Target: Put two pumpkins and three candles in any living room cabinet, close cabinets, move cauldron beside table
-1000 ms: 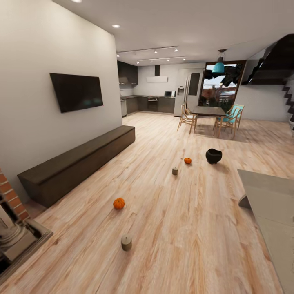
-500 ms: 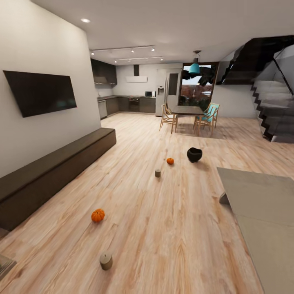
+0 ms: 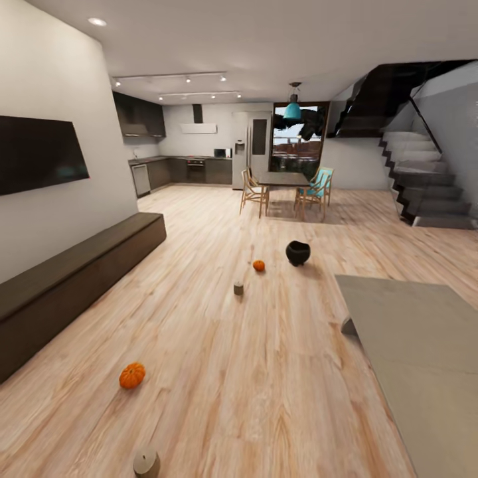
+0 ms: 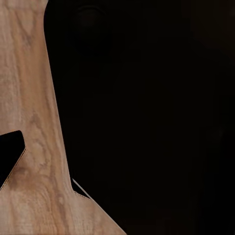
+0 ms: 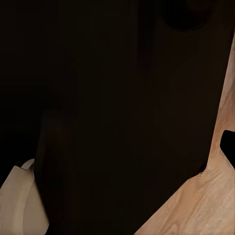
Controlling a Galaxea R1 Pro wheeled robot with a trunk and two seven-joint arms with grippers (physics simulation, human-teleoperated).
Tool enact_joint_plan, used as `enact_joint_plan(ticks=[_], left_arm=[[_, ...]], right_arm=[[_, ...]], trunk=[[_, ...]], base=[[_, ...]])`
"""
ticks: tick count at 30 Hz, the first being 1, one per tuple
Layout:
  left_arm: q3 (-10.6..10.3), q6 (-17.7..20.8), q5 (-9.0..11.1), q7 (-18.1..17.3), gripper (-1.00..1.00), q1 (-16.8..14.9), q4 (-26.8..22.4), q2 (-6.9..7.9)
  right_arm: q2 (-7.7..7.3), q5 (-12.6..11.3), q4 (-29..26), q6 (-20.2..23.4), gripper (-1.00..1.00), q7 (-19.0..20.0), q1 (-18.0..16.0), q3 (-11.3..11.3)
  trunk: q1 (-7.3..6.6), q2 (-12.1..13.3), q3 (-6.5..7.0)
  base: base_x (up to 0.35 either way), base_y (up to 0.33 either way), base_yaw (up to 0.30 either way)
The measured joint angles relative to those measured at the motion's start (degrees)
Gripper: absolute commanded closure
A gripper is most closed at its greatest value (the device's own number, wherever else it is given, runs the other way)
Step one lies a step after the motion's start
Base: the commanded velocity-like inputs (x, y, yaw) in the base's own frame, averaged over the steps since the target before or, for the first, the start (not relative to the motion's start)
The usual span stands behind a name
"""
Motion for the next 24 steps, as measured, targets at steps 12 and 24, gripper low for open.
enact_joint_plan(ticks=[12, 24], left_arm=[[0.07, 0.00, 0.02, 0.00, -1.00, 0.00, 0.00, -0.07], [0.09, 0.00, 0.02, 0.00, -1.00, 0.00, 0.00, -0.10]], right_arm=[[0.02, 0.00, 0.00, 0.00, -1.00, 0.00, 0.00, 0.00], [0.01, 0.00, 0.00, 0.00, -1.00, 0.00, 0.00, 0.00]], trunk=[[0.00, 0.00, 0.00], [0.00, 0.00, 0.00]], base=[[0.321, 0.000, -0.115], [0.294, -0.052, -0.002]])
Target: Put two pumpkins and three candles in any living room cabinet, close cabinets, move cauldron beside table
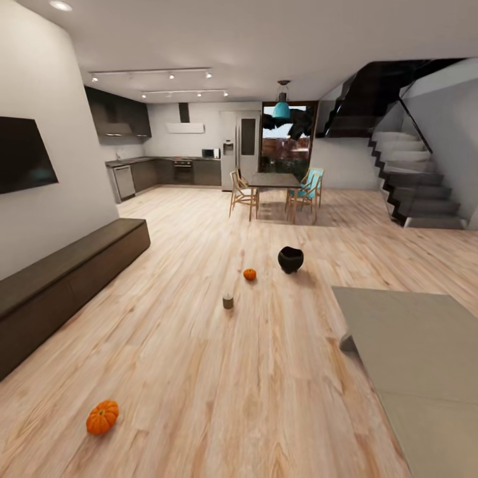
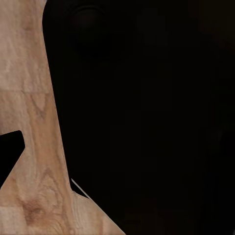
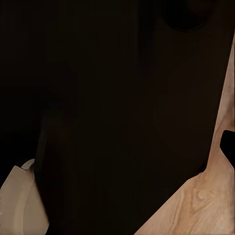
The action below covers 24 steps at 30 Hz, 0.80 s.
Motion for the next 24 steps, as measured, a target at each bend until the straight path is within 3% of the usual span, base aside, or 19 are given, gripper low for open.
enact_joint_plan(ticks=[24], left_arm=[[0.00, 0.00, 0.05, 0.00, -1.00, 0.00, 0.00, 0.03]], right_arm=[[0.01, 0.00, 0.00, 0.00, -1.00, 0.00, 0.00, 0.00]], trunk=[[0.00, 0.00, 0.00]], base=[[0.220, -0.085, 0.000]])
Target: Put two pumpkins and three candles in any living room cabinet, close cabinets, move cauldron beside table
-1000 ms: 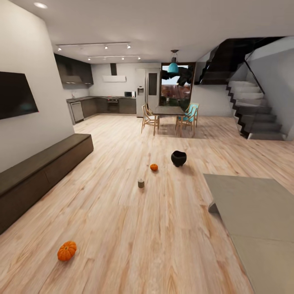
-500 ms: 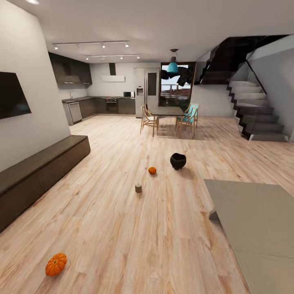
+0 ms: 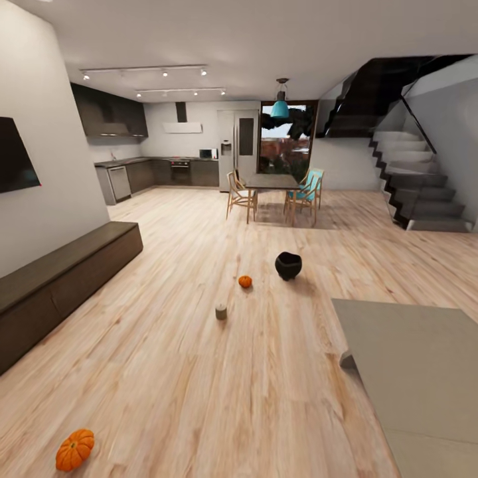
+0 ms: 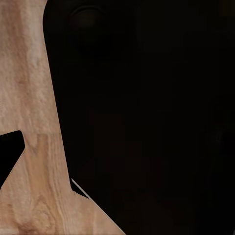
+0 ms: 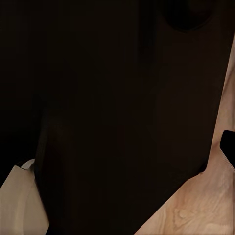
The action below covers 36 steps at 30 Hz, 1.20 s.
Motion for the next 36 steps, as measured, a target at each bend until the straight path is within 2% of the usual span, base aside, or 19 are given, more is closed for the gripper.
enact_joint_plan(ticks=[36], left_arm=[[0.00, -2.19, -0.01, 0.00, -1.00, 0.00, 0.00, 0.00]], right_arm=[[0.04, 0.00, 0.00, 0.00, -1.00, 0.00, 0.00, 0.05]], trunk=[[0.00, 0.00, 0.00]], base=[[0.280, -0.012, 0.000]])
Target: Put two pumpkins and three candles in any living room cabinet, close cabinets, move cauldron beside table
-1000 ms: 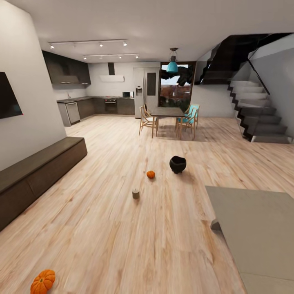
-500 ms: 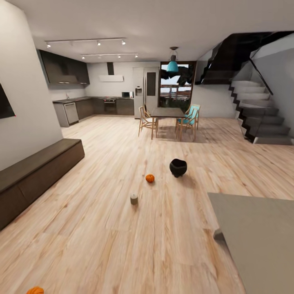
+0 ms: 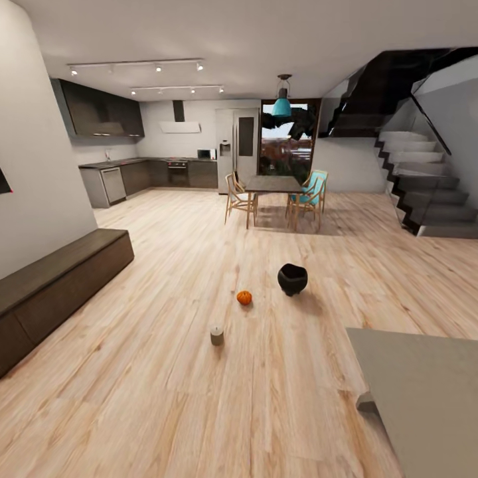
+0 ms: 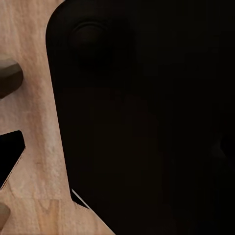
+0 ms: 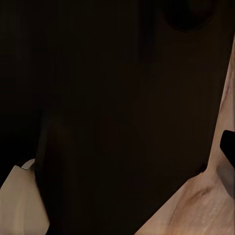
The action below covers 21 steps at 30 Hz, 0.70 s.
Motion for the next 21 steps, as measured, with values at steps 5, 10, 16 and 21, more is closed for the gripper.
enact_joint_plan(ticks=[5, 10, 16, 21], left_arm=[[0.00, 0.00, -0.03, 0.04, -1.00, 0.00, 0.00, 0.00], [-0.02, 0.00, -0.06, 0.01, -1.00, 0.00, 0.00, 0.02], [0.00, 0.00, -0.04, 0.03, -1.00, 0.00, 0.00, 0.08], [-0.03, 0.00, -0.03, 0.02, -1.00, 0.00, 0.00, 0.09]], right_arm=[[0.04, 0.00, 0.01, 0.00, -1.00, 0.00, 0.00, 0.03], [0.05, 0.00, 0.00, 0.00, -1.00, 0.00, 0.00, 0.04], [0.05, 0.00, 0.01, 0.00, -1.00, 0.00, 0.00, 0.04], [0.10, 0.00, 0.00, 0.00, -1.00, 0.00, 0.00, 0.04]], trunk=[[0.00, 0.00, 0.00], [0.00, 0.00, 0.00], [0.00, 0.00, 0.00], [0.00, 0.00, 0.00]], base=[[0.303, 0.060, 0.000], [0.302, 0.013, 0.000], [0.301, 0.002, 0.000], [0.293, 0.000, 0.000]])
